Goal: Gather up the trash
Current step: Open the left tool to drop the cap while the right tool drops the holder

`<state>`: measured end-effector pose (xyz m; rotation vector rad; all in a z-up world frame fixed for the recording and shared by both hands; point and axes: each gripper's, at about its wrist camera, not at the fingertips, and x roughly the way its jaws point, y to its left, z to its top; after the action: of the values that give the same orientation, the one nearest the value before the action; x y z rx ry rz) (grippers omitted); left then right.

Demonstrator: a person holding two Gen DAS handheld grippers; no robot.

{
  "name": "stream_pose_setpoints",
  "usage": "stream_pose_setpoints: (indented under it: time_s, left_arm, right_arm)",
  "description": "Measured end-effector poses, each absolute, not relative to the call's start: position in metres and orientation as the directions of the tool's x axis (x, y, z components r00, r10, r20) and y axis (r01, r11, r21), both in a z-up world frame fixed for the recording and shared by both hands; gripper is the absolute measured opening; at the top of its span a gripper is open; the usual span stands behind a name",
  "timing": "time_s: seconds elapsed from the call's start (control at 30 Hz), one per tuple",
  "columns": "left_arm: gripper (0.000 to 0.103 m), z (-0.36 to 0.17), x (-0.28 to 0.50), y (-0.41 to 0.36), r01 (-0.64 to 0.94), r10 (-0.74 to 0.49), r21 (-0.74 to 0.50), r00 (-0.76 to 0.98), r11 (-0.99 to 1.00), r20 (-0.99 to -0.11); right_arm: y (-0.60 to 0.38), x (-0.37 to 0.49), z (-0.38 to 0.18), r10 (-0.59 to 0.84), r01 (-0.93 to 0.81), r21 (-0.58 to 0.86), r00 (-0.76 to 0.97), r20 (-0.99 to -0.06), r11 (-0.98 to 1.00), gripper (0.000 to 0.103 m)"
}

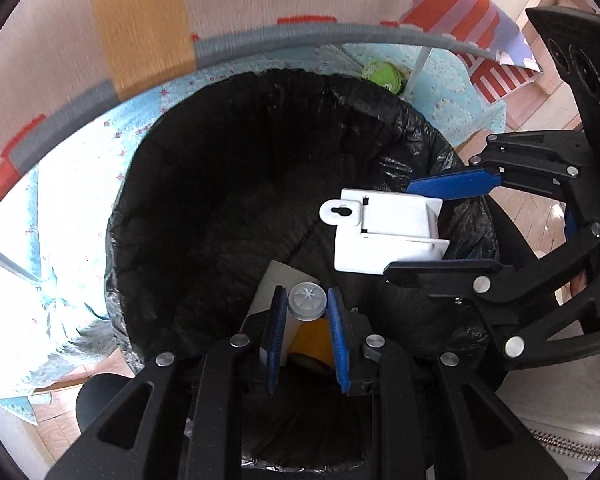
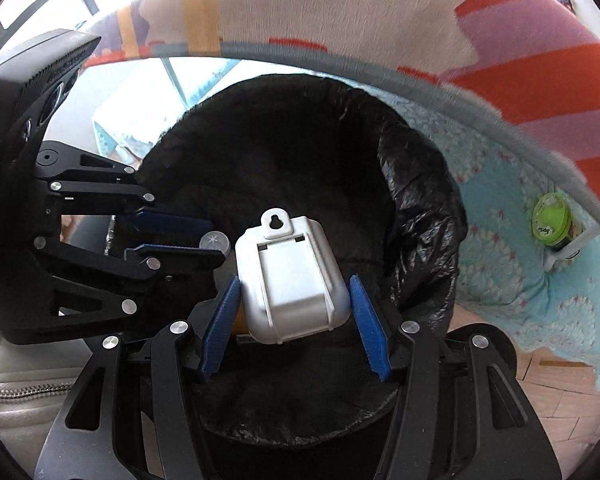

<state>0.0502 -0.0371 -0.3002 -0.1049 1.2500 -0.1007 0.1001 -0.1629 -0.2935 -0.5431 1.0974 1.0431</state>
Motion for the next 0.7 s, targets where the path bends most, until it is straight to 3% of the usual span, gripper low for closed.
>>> stream_pose_setpoints:
  time_s: [0.23,0.7]
  left_arm:
    - [0.026,-0.303,0.053,-0.036,0.016,-0.131,-0.132,0.298,0.991,-0.946]
    - [0.026,-0.282,0.040,-0.021,-0.019,-0.121,-0.136,0.346,0.991,-0.930]
  right_arm:
    - [-0.164,0.112,-0.304,0.403,-0.877,0.139,0.067,-0.913,0.460,0.056]
    - [-0.165,0.118,-0.308,0.431,-0.871,0.176,0.045,-0.901,0.459,0.054]
